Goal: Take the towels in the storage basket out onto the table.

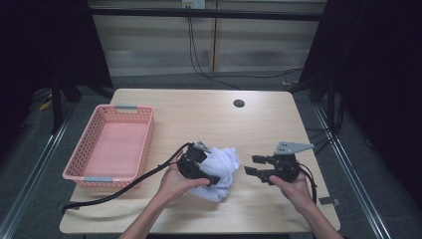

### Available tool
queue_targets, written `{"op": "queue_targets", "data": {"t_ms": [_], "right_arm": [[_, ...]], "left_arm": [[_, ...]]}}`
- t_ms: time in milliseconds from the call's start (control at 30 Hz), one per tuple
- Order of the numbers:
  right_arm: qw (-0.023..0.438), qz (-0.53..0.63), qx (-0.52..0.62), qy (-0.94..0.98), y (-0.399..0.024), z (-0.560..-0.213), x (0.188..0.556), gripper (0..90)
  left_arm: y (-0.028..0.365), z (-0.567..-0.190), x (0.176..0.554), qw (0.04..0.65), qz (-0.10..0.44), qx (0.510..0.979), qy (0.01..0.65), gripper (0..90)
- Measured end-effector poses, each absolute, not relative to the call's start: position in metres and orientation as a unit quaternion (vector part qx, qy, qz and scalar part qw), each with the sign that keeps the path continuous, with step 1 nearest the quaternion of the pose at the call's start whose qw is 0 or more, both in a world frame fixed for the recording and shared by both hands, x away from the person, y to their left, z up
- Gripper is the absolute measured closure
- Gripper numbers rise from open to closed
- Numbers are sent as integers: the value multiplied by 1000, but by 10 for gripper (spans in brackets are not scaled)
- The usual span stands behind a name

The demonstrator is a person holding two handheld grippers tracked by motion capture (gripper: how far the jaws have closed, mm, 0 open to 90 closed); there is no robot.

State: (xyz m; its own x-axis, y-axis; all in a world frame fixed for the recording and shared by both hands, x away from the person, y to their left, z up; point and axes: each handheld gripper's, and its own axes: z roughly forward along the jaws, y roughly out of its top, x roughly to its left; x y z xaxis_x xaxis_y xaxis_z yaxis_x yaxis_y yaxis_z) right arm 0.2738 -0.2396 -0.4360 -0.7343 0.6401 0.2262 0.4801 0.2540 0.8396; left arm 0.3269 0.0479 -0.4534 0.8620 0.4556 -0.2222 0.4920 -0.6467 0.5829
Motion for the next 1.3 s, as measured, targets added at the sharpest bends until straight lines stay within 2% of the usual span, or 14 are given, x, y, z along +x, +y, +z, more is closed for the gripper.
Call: {"op": "queue_targets", "data": {"t_ms": [167,433,467,500,533,567,600,767,800,833,867,1033,1067,1300], "right_arm": [[69,497,340,795,-214,-439,293,530],[42,467,329,820,-183,-463,307,530],[36,466,327,821,-183,-467,308,556],[33,465,325,823,-183,-469,308,696],[33,465,325,823,-183,-469,308,696],[36,465,321,824,-182,-468,305,853],[36,465,321,824,-182,-468,305,853],[53,469,329,818,-190,-458,303,875],[57,472,332,815,-192,-455,303,875],[62,476,332,812,-196,-450,303,876],[66,479,335,809,-197,-448,303,876],[97,467,348,807,-209,-440,304,876],[97,467,348,807,-209,-440,304,876],[142,487,412,757,-272,-420,312,876]], "left_arm": [[44,-460,324,343,-29,900,268,126],[45,-457,316,349,-7,900,260,130],[46,-456,317,344,-6,905,251,132],[46,-456,316,356,-4,897,263,141],[46,-456,316,356,-4,897,263,155],[49,-452,314,371,4,891,262,154],[49,-452,314,371,4,891,262,155],[66,-441,311,410,14,873,262,495],[69,-438,310,419,10,869,261,495],[74,-436,308,433,10,864,259,610],[75,-435,308,437,3,861,262,641],[82,-423,301,449,12,855,259,709],[82,-423,301,449,12,855,259,773],[123,-404,298,488,12,823,290,811]]}}
